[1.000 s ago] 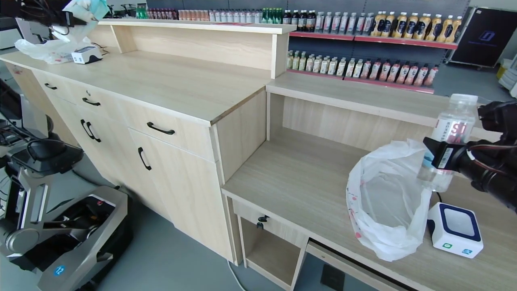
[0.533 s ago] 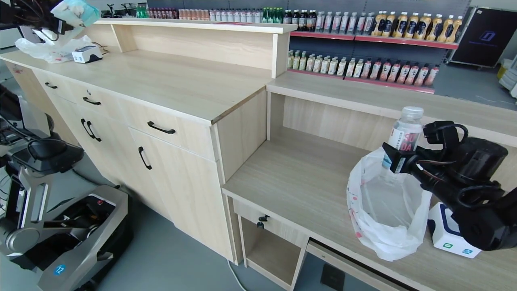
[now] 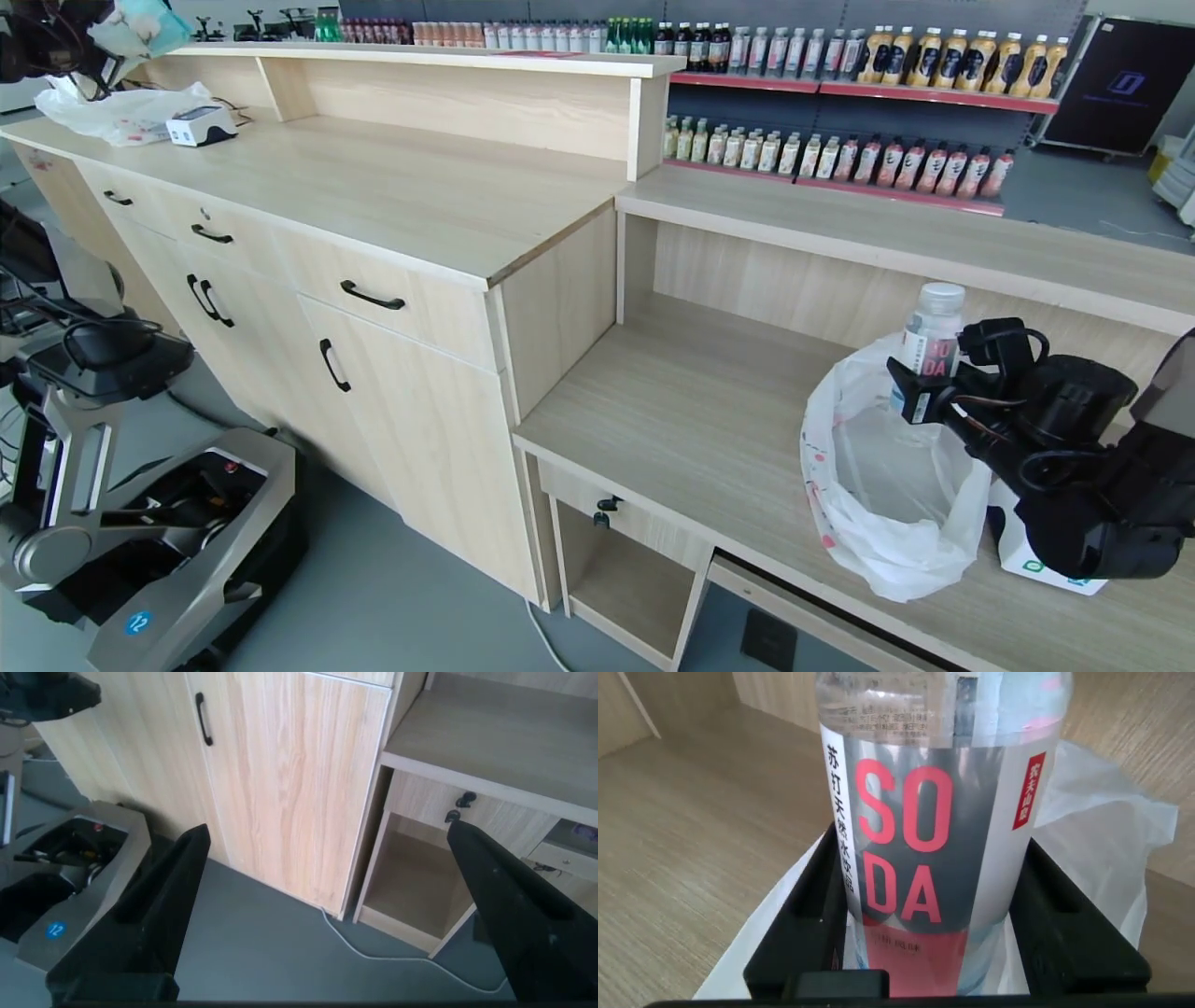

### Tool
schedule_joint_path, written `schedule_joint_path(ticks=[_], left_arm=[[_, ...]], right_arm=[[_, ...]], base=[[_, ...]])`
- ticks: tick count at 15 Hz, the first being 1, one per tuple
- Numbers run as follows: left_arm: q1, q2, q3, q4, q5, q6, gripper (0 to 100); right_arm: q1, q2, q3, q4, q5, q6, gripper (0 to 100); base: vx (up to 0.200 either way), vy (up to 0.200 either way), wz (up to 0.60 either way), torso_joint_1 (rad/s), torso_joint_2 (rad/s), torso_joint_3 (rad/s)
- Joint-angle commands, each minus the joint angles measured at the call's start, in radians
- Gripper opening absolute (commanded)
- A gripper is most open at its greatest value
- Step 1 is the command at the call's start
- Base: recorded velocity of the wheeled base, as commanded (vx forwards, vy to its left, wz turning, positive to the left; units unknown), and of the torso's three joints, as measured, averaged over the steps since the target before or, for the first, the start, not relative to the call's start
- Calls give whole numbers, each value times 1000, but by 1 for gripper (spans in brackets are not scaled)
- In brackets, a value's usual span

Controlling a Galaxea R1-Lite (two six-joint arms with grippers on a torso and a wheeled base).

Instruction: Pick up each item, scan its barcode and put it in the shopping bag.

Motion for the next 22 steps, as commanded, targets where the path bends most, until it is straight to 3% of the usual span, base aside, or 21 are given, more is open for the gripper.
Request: schedule_joint_path(ticks=[1, 12, 22], left_arm=[[0, 1, 0, 0, 0, 0, 100], [0, 1, 0, 0, 0, 0, 100], [0, 1, 0, 0, 0, 0, 100]], right_arm=[[-14, 72, -28, -5, 6, -10, 0], [-8, 224, -265, -5, 6, -10, 0], [0, 287, -255, -5, 40, -16, 0]], base=[[0, 0, 0, 0, 0, 0], [0, 0, 0, 0, 0, 0], [0, 0, 0, 0, 0, 0]])
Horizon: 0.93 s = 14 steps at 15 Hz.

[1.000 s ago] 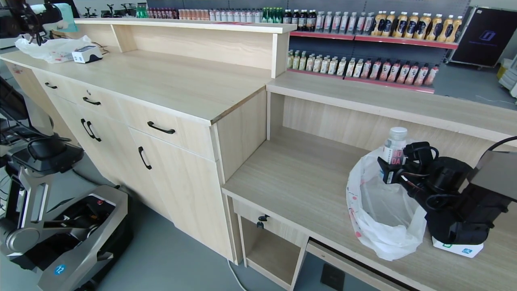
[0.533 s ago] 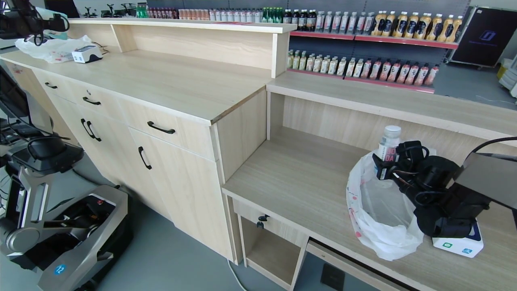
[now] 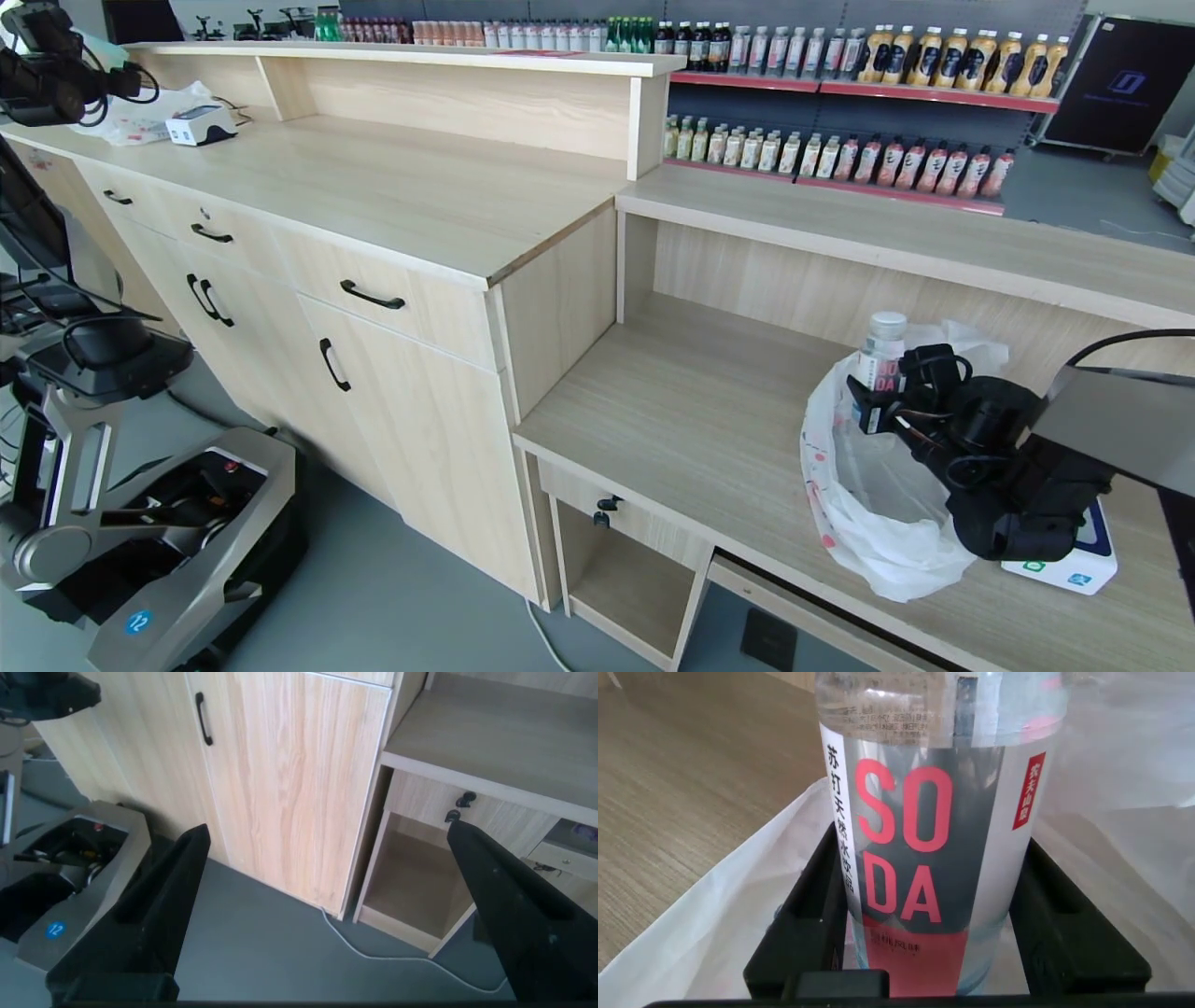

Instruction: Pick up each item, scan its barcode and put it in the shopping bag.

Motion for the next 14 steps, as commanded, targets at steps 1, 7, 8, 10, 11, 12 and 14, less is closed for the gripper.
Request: schedule_joint_path(ticks=[1, 7, 8, 10, 11, 12, 14], left_arm=[[0, 1, 0, 0, 0, 0, 100], [0, 1, 0, 0, 0, 0, 100], [0, 1, 0, 0, 0, 0, 100], [0, 1, 0, 0, 0, 0, 100], [0, 1, 0, 0, 0, 0, 100], [0, 1, 0, 0, 0, 0, 100], [0, 1, 0, 0, 0, 0, 100]], right_arm=[[0, 15, 5, -1, 0, -1, 0], [-2, 58, -50, -1, 17, -6, 0], [-2, 58, -49, -1, 22, -6, 0], [-2, 50, -33, -1, 22, -6, 0], [-2, 41, -22, -1, 22, -6, 0], [0, 26, -12, -1, 23, -6, 0], [-2, -7, 13, -1, 23, -4, 0]], base=[[0, 0, 0, 0, 0, 0], [0, 0, 0, 0, 0, 0], [0, 0, 0, 0, 0, 0], [0, 0, 0, 0, 0, 0], [0, 0, 0, 0, 0, 0], [0, 0, 0, 0, 0, 0], [0, 0, 0, 0, 0, 0]])
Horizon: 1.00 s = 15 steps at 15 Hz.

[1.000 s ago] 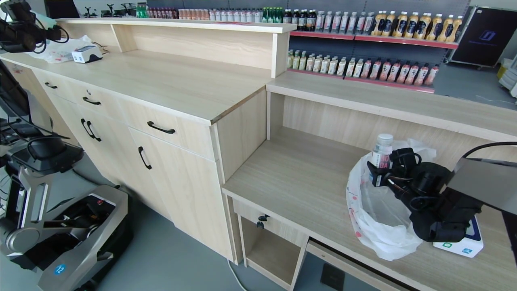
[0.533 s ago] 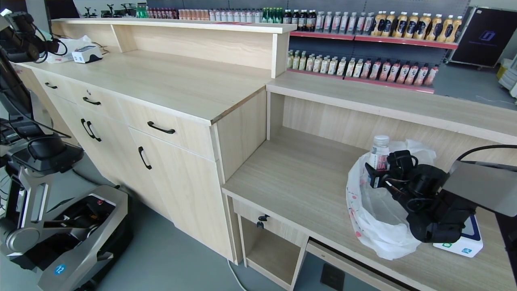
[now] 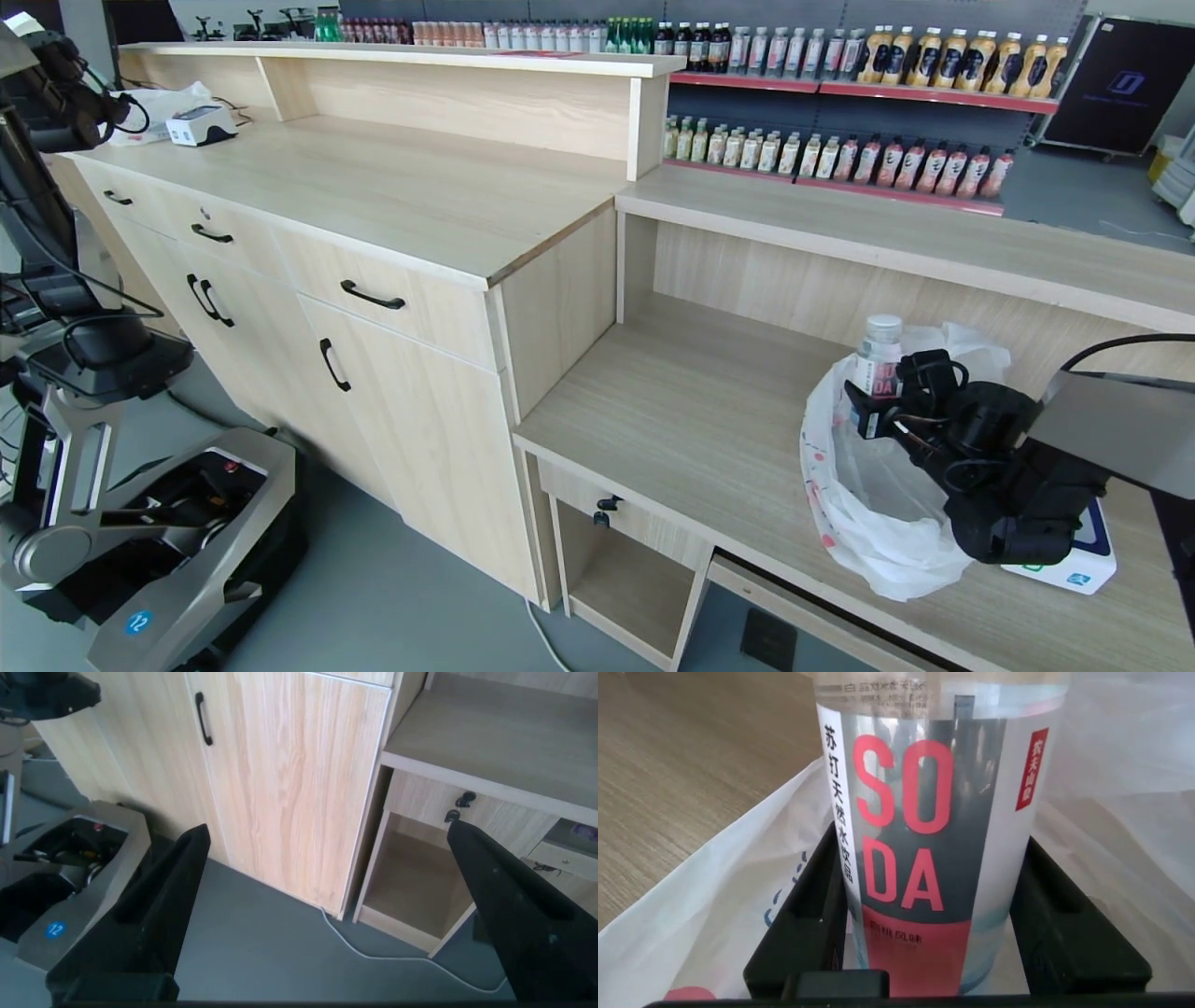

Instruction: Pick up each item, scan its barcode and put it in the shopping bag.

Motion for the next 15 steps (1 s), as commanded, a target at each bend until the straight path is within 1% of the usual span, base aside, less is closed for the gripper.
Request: schedule_joint_path(ticks=[1, 5, 8, 13, 15], left_arm=[[0, 1, 0, 0, 0, 0, 100], [0, 1, 0, 0, 0, 0, 100], [0, 1, 0, 0, 0, 0, 100], [0, 1, 0, 0, 0, 0, 100], [0, 1, 0, 0, 0, 0, 100]], right_arm=[[0, -42, 37, -5, 4, 0, 0], [-3, -82, 105, -5, 10, 1, 0], [-16, -100, 118, -5, 14, 1, 0], [-14, -71, 71, -5, 17, 10, 0], [-11, -46, 29, -5, 17, 10, 0]], base=[[0, 0, 0, 0, 0, 0], [0, 0, 0, 0, 0, 0], [0, 0, 0, 0, 0, 0], [0, 0, 0, 0, 0, 0], [0, 0, 0, 0, 0, 0]])
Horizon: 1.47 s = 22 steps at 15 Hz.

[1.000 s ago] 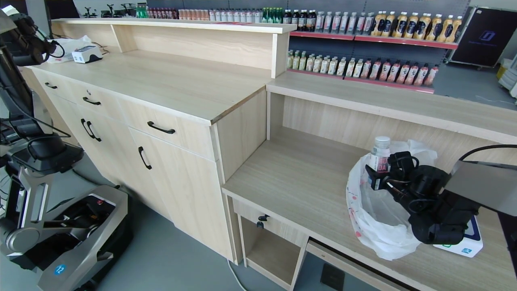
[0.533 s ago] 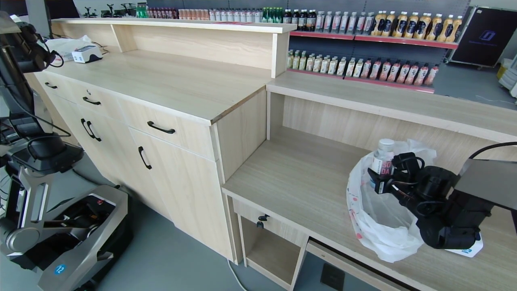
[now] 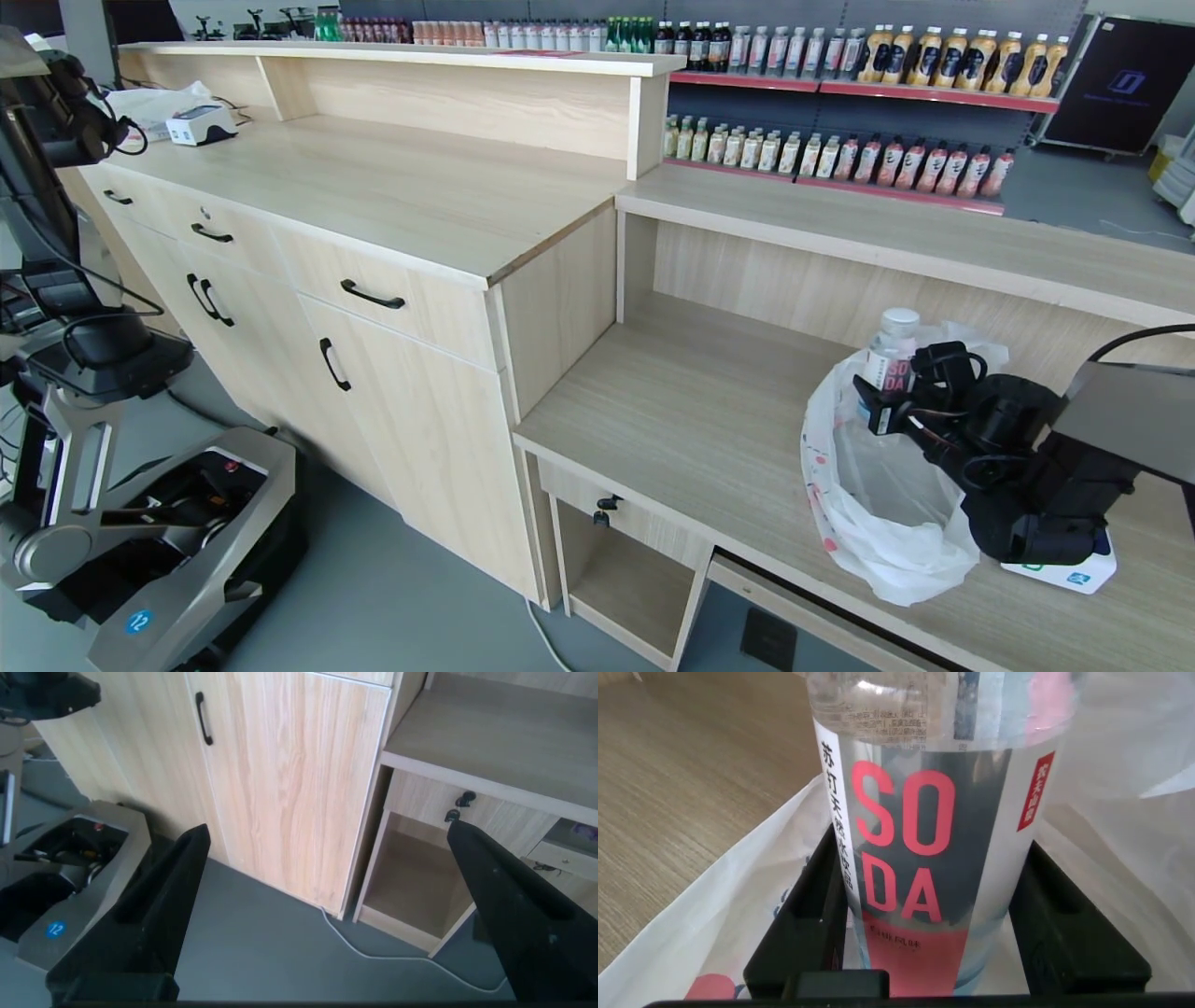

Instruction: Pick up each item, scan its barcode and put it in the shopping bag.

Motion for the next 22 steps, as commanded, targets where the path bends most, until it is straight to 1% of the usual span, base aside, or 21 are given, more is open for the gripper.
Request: schedule_joint_path(ticks=[1, 4, 10, 15, 16, 22], left_arm=[[0, 1, 0, 0, 0, 0, 100], [0, 1, 0, 0, 0, 0, 100], [0, 1, 0, 0, 0, 0, 100], [0, 1, 0, 0, 0, 0, 100], [0, 1, 0, 0, 0, 0, 100], [0, 1, 0, 0, 0, 0, 100]], right_arm=[[6, 28, -34, -2, 0, 0, 0], [15, 49, -43, -2, 20, 0, 0], [34, 89, -114, -2, 22, 0, 0], [45, 97, -106, -2, 22, -6, 0], [45, 92, -100, -2, 22, -8, 100], [43, 67, -55, -2, 23, -5, 100]], base=[[0, 0, 0, 0, 0, 0], [0, 0, 0, 0, 0, 0], [0, 0, 0, 0, 0, 0], [0, 0, 0, 0, 0, 0], [0, 0, 0, 0, 0, 0], [0, 0, 0, 0, 0, 0]])
